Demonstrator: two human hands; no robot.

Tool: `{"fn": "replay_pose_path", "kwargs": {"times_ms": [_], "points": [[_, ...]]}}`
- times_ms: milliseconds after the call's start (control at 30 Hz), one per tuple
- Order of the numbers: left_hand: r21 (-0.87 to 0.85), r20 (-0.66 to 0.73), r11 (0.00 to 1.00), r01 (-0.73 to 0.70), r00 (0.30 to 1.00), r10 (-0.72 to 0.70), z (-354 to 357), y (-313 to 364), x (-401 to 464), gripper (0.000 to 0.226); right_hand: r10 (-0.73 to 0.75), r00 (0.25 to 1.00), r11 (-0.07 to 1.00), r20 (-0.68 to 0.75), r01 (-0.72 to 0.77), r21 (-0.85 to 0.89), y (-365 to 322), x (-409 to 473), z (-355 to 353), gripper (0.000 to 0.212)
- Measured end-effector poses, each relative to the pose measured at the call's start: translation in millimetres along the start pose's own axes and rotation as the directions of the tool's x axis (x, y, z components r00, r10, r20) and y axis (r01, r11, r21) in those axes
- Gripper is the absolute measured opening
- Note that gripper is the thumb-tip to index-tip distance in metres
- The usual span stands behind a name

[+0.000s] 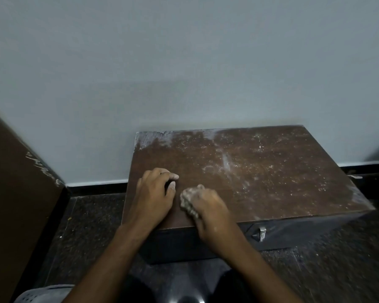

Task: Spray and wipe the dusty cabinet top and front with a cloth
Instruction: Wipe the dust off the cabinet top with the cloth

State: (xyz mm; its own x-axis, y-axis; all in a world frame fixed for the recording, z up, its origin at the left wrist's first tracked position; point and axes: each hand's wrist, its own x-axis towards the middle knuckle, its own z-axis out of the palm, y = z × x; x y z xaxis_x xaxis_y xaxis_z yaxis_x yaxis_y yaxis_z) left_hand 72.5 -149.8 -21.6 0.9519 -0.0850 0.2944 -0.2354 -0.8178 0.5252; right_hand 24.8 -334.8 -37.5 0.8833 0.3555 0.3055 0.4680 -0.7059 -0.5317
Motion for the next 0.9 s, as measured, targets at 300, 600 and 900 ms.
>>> {"fn": "replay_pose_path", "kwargs": {"times_ms": [300,600,900], "points": [[-0.032,0.01,0.999,-0.004,1.0,0.004,2,8,-5,0.021,0.212,0.957,0.968,-0.199,-0.233,-0.09,54,-8,-34,0.036],[-0.023,0.034,0.996,-0.086,0.996,0.087,8,12,-3,0.024,0.043,0.984,0.996,-0.173,-0.055,-0.071,58,-33,-35,0.037],[0.054,0.028,0.993,-0.103,0.994,0.102,3,-3,23,0.028,-0.022,1.0,0.999,0.016,0.023,-0.04,30,48,-4,0.035]]}}
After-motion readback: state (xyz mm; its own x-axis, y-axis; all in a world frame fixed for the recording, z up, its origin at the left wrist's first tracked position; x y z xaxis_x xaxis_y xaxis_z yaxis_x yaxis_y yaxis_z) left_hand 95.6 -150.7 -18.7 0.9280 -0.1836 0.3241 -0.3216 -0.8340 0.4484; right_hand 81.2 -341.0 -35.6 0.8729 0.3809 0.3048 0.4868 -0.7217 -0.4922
